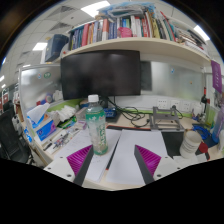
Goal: Pour water
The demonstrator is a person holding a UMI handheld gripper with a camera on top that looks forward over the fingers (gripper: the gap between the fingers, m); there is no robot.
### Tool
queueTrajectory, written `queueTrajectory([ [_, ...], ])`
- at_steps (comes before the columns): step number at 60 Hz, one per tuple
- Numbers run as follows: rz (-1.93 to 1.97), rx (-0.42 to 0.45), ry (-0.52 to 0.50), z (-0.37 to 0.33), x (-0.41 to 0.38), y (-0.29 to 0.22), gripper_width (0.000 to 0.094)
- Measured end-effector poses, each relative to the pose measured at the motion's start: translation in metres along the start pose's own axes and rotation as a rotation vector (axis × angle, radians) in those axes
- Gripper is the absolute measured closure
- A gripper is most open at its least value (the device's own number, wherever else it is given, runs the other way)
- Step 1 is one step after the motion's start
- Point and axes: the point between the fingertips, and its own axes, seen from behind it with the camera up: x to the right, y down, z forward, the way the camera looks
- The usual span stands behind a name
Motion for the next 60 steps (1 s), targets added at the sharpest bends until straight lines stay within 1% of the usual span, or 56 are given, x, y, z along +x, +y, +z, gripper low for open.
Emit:
queueTrajectory([
  [7, -0.005, 0.024, 0.052, 0.048, -0.024, -0.008, 0.0076],
  [12, 0.006, 0.042, 0.106, 0.077, -0.029, -0.014, 0.0078],
  [23, 0.06, 0.027, 0.228, 0.123, -0.032, -0.017, 0.0083],
  [27, 0.052, 0.036, 0.255, 0.133, -0.036, -0.021, 0.0148],
  [32, 0.049, 0.04, 0.284, 0.141, -0.037, -0.022, 0.0323],
  [34, 0.039, 0.044, 0.314, 0.141, -0.033, -0.023, 0.0388],
  [37, 0.048, 0.047, 0.341, 0.143, -0.03, -0.024, 0.0408],
  [42, 0.063, 0.054, 0.368, 0.145, -0.028, -0.025, 0.0472],
  [45, 0.068, 0.066, 0.381, 0.148, -0.03, -0.026, 0.0541],
  [47, 0.069, 0.072, 0.381, 0.148, -0.029, -0.027, 0.0606],
  [49, 0.061, 0.078, 0.393, 0.147, -0.026, -0.028, 0.0643],
  [51, 0.061, 0.086, 0.39, 0.148, -0.027, -0.029, 0.066],
  [52, 0.058, 0.086, 0.367, 0.17, -0.031, -0.03, 0.0678],
  [53, 0.06, 0.09, 0.376, 0.152, -0.028, -0.029, 0.0678],
  [54, 0.058, 0.088, 0.367, 0.148, -0.027, -0.029, 0.068],
  [59, 0.088, 0.079, 0.334, 0.149, -0.029, -0.03, 0.0681],
  [60, 0.095, 0.068, 0.307, 0.15, -0.026, -0.032, 0.0681],
])
